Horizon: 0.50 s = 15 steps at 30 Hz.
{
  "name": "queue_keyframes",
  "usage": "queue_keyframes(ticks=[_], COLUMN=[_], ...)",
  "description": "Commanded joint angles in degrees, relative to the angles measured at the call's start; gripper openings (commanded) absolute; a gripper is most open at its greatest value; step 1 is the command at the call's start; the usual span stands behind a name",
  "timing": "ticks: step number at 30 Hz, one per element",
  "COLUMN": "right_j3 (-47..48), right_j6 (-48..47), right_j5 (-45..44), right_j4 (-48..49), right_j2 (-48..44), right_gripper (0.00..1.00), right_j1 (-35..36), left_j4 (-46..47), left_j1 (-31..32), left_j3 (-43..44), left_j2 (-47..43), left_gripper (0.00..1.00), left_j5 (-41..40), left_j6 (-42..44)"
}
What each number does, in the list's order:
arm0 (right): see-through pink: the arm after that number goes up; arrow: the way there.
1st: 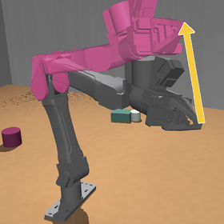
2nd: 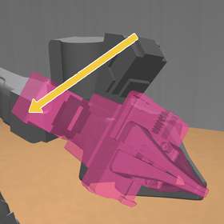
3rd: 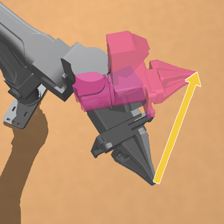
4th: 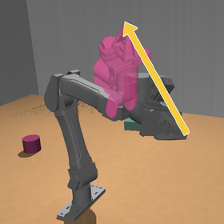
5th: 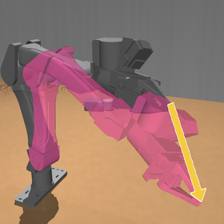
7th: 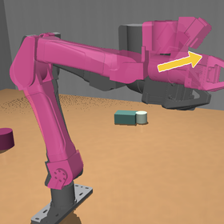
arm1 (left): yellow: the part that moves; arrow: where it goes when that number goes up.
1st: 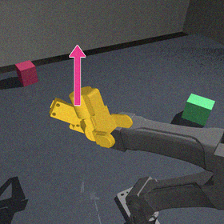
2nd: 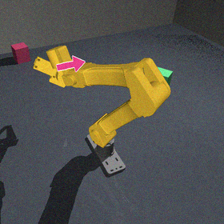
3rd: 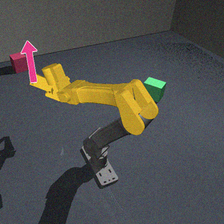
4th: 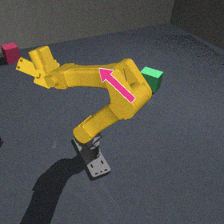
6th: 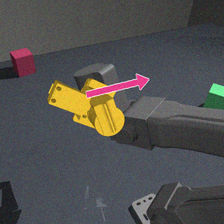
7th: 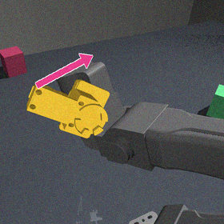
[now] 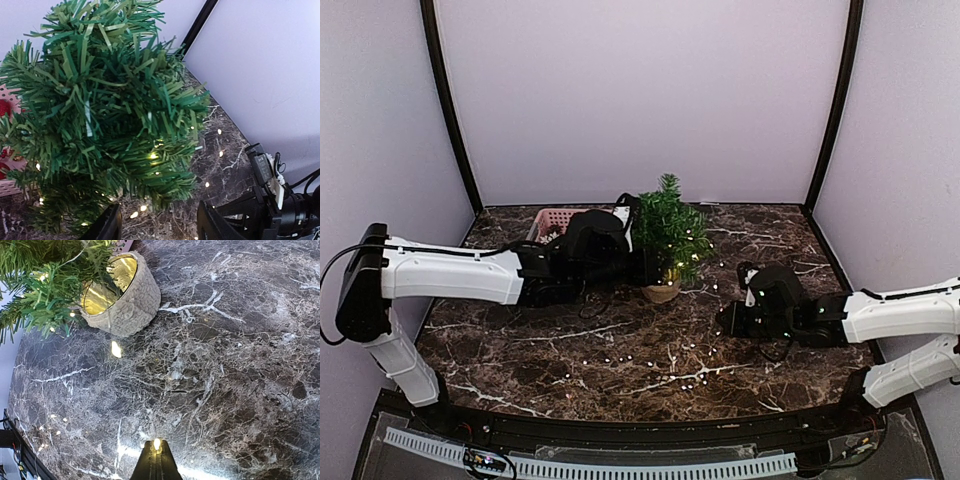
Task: Decorate the small christmas tree
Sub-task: Wrap the side of the string light in the gap of the branches.
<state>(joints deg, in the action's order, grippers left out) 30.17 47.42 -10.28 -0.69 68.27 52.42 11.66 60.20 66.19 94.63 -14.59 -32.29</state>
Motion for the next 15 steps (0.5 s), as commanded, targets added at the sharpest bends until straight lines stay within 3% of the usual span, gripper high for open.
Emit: queue_keyframes(ticks=[1, 15], right_j3=[-0.80, -0.94], right_j6=[0.13, 0.39], right_j5=[0.82, 1.69], right_j4=[3.64, 5.26], right_j2=[-0.15, 1.02], right_gripper=[0.00, 0.00], right_j1=[-0.30, -0.31], left_j4=[-4.95, -3.46], left_j1=[0.00, -0.13], left_j3=[1.89, 5.67], left_j2=[-0.15, 3.84], left_gripper=[0.55, 0.54], left_j5=[-5.87, -3.37], left_j6=[3.23, 5.46])
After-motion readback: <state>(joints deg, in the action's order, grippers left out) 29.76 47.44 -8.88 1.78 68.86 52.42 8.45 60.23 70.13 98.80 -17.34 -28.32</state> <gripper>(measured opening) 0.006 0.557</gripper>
